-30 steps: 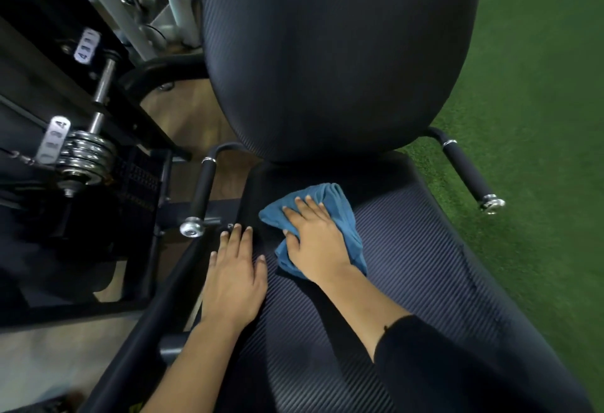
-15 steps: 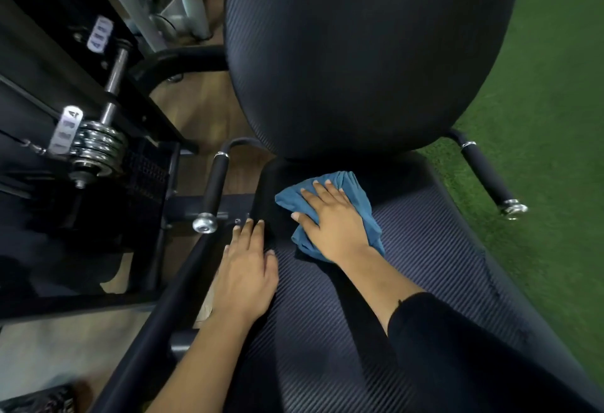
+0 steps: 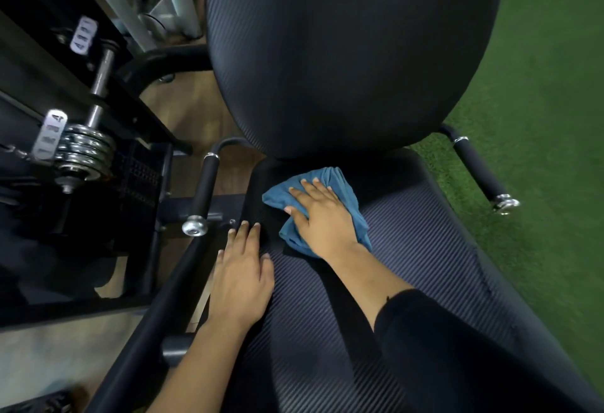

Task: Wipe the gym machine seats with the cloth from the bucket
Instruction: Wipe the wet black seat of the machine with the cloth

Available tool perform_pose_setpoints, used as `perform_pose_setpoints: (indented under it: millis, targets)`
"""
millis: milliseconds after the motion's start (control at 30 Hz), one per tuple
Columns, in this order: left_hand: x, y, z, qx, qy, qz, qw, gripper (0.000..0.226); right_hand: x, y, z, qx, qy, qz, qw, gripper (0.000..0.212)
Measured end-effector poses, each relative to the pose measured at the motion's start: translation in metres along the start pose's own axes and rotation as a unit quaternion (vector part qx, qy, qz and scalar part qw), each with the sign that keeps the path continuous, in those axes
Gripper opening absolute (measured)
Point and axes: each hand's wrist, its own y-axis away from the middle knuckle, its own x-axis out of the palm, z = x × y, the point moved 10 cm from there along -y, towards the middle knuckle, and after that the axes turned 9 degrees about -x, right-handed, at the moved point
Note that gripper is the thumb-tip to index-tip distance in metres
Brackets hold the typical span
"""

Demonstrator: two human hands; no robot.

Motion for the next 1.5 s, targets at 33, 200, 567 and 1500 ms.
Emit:
perform_pose_setpoints:
  millis: [33, 200, 567, 1500]
  targets:
    - [0.001, 0.0, 0.0, -0.001, -0.002, -0.002, 1.0, 0.055, -0.003, 0.005, 0.0, -0.001, -0.007, -0.006, 1.0, 0.047]
    - [-0.003, 0.001, -0.006, -0.006, 0.005, -0.014, 1.0, 0.055, -0.019, 0.045, -0.003, -0.004, -0.001, -0.027, 1.0, 0.048]
    - [0.001, 0.011, -0.024, 0.002, -0.012, -0.017, 1.0, 0.055, -0.028, 0.04, -0.021, 0.046, 0.004, -0.024, 0.999, 0.049]
    - [0.039, 0.048, -0.119, 0.105, -0.021, -0.004, 0.994, 0.057, -0.111, 0.135, -0.138, 0.135, 0.026, -0.049, 0.989, 0.052]
